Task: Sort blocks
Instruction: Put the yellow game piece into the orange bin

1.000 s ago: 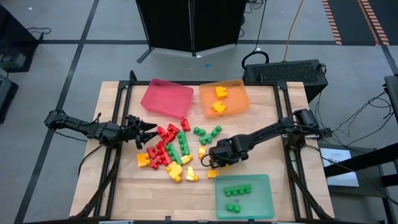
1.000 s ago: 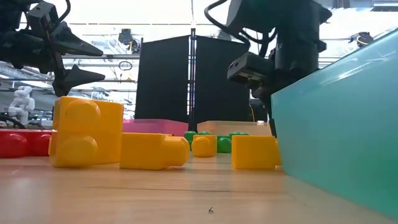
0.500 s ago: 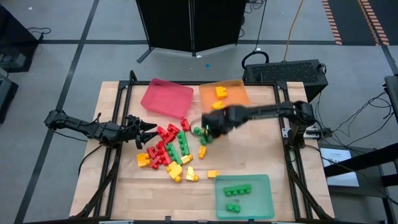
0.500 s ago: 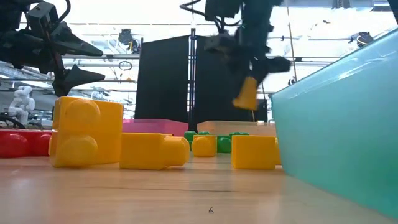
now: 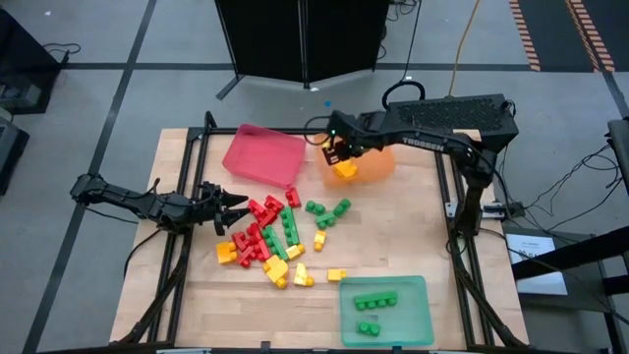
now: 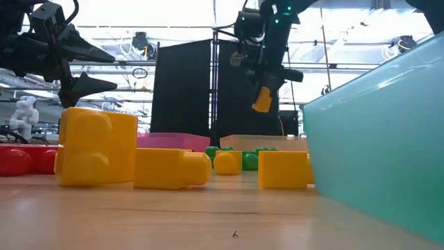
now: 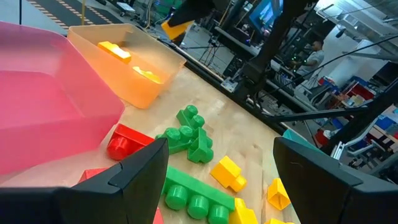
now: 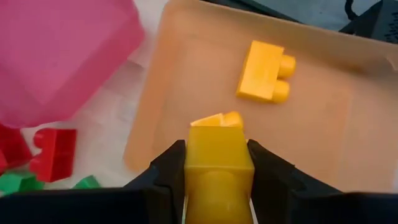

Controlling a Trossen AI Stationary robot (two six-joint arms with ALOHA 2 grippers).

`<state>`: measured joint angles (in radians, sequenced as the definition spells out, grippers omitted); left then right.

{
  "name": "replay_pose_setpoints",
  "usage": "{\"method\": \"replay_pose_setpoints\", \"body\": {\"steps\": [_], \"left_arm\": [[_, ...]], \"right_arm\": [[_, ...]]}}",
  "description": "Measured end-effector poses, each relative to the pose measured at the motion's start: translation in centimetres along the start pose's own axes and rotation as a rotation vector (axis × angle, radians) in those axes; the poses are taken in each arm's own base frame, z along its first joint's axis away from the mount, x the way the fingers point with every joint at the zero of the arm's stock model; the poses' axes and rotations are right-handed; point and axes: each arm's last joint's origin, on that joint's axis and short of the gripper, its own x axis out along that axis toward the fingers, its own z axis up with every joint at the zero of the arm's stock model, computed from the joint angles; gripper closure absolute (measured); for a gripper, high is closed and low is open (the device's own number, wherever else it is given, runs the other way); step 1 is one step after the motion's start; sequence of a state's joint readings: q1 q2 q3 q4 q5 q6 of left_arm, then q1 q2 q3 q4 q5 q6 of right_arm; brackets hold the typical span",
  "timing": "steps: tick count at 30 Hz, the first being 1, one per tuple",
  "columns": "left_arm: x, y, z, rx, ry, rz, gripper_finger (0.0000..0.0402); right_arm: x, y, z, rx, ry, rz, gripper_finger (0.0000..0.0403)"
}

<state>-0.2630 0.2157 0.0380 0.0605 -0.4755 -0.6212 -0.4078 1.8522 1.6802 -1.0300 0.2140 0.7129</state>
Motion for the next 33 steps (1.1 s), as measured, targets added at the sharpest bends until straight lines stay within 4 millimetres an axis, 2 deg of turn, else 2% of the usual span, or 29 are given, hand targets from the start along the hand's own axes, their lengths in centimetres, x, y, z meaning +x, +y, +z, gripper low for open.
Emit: {"method": "replay_pose_setpoints", "body": {"steps": [8, 12, 15, 18, 23, 27, 33], "left_arm": [[0.0, 0.0, 0.0, 0.000, -0.004, 0.005, 0.0110], [0.0, 0.0, 0.0, -0.002, -0.004, 0.006, 0.0110], [0.0, 0.0, 0.0, -0.002, -0.004, 0.005, 0.0110], [0.0, 0.0, 0.0, -0.002, -0.004, 0.006, 0.0110], [0.0, 0.0, 0.0, -0.002, -0.005, 0.006, 0.0110], [0.0, 0.0, 0.0, -0.002, -0.005, 0.006, 0.0110], [0.0, 0.0, 0.0, -0.002, -0.005, 0.006, 0.0110]], "right_arm": [[1.9, -1.6, 1.6, 0.022, 0.029, -0.001, 0.0152], [2.0, -1.5, 1.9, 0.008, 0.062, 0.088, 0.0131], [0.8, -0.2, 1.2, -0.077, 0.089, 0.217, 0.0132], [-1.4, 2.1, -1.1, -0.233, 0.116, 0.331, 0.0135], [-3.3, 6.6, -7.2, -0.571, 0.178, 0.385, 0.0135], [-3.8, 9.3, -11.9, -0.787, 0.257, 0.427, 0.0135], [-4.0, 12.1, -17.0, -0.955, 0.294, 0.476, 0.0122]]}}
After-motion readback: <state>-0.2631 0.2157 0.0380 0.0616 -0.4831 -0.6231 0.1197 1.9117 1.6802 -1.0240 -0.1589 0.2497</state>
